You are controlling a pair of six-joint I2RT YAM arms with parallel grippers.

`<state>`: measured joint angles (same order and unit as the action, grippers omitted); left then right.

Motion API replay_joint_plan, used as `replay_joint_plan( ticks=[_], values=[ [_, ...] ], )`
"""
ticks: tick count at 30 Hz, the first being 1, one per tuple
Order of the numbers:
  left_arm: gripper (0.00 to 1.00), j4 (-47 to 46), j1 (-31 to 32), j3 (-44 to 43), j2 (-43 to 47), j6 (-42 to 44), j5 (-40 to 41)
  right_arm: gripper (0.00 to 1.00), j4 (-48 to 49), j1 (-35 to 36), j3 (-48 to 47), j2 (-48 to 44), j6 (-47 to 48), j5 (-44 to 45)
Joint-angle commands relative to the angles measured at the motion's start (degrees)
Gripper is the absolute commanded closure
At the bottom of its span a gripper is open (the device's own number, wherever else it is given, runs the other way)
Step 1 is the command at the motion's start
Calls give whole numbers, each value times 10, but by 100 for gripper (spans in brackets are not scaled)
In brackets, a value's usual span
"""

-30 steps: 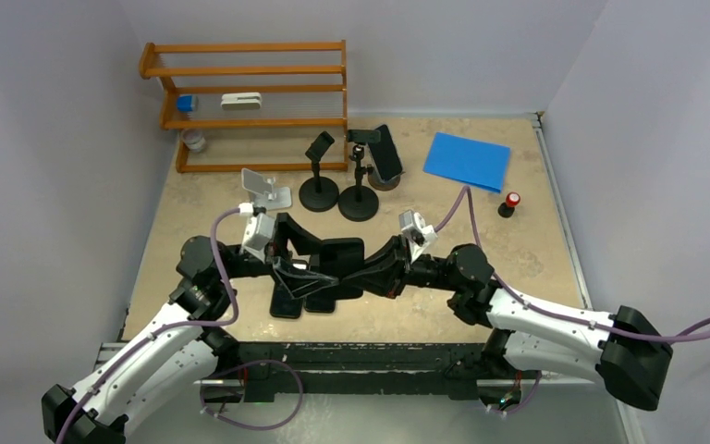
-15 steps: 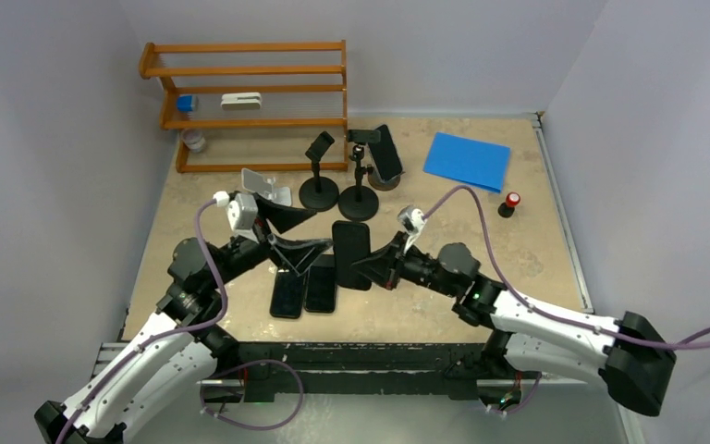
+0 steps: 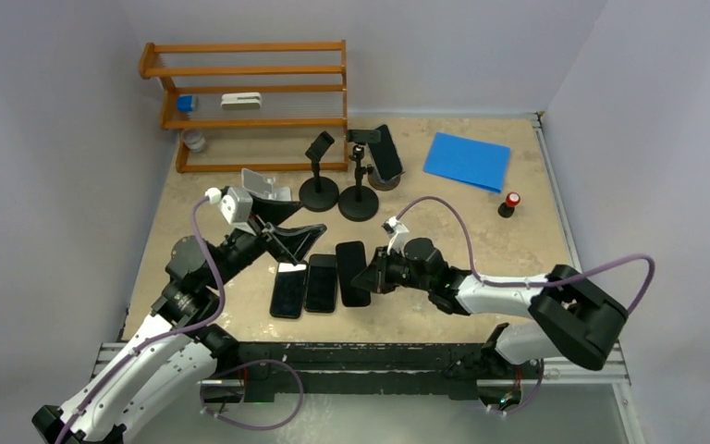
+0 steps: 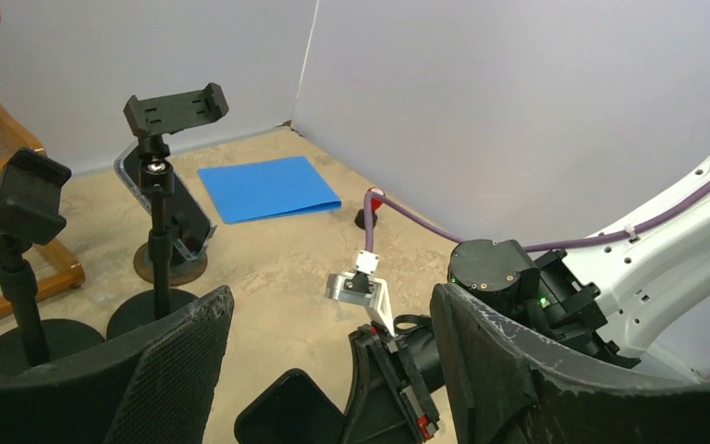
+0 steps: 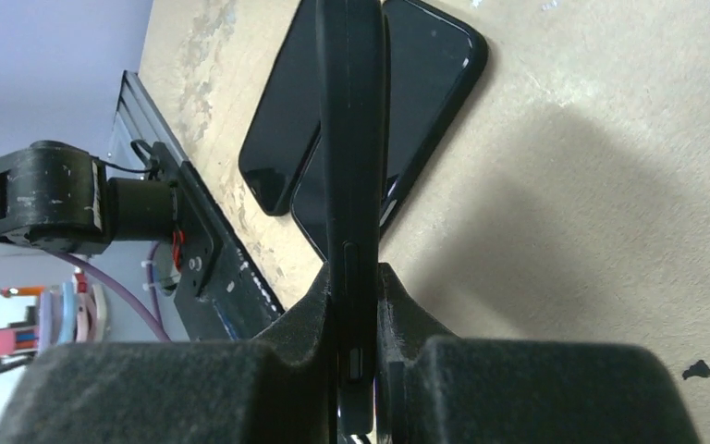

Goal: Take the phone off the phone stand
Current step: Place the phone at the center of the board.

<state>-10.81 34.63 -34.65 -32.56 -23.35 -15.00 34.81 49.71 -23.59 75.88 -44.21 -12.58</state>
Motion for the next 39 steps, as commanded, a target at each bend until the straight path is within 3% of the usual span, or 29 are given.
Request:
replay_joint_plan(
  ticks=[1, 19, 39],
  values=[
    [24, 2, 1, -29, 1, 7, 18, 100, 126, -28, 11, 33, -76, -49],
    [26, 0, 1, -28, 3, 9, 17, 100, 267, -83, 33, 166, -179, -143],
    [27, 11, 1, -33, 8, 2, 21, 100, 339, -87, 74, 216, -284, -144]
  ],
)
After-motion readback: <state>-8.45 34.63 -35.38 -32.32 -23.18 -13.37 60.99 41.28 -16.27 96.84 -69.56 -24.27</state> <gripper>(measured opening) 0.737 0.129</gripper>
